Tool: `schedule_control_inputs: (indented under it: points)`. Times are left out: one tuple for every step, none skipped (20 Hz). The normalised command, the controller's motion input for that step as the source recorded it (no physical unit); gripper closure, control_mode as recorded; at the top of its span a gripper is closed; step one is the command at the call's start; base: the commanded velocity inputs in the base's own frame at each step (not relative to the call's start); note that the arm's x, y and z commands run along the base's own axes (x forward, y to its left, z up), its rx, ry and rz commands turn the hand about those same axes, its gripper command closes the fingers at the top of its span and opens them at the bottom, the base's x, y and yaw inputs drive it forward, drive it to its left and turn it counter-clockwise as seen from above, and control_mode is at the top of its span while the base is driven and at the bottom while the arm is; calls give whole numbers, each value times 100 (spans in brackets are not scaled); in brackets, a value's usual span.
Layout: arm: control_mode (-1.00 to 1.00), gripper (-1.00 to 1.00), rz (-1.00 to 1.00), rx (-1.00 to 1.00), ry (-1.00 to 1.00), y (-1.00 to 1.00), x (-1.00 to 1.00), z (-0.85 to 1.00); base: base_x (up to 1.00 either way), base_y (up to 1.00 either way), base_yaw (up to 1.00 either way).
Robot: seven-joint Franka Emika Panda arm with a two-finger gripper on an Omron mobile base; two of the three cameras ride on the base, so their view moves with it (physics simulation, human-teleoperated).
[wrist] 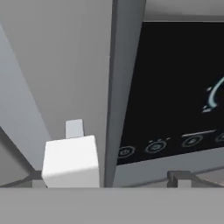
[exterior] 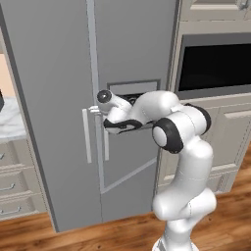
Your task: Store the kebab skewer in the freezer for long-term storage. Close the freezer door after placing the cooked food.
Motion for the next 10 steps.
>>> schedule_control_inputs:
  points:
    - [-100,-100,0,0,-6,-4,51,0,0,0,0]
    - [-100,-100,0,0,-3,-2,51,0,0,0,0]
    - [-100,-100,0,0,-1,-1,51,0,0,0,0]
    - [-100,-100,0,0,0,0,53,0,0,0,0]
    - [-100,-100,0,0,0,0,51,0,0,0,0]
    - [-100,-100,0,0,0,0,50,0,0,0,0]
    - [-100,-100,0,0,0,0,47,0,0,0,0]
    - [-100,-100,0,0,0,0,43,0,0,0,0]
    - [-100,-100,0,0,0,0,39,0,0,0,0]
    - [-100,-100,0,0,0,0,34,0,0,0,0]
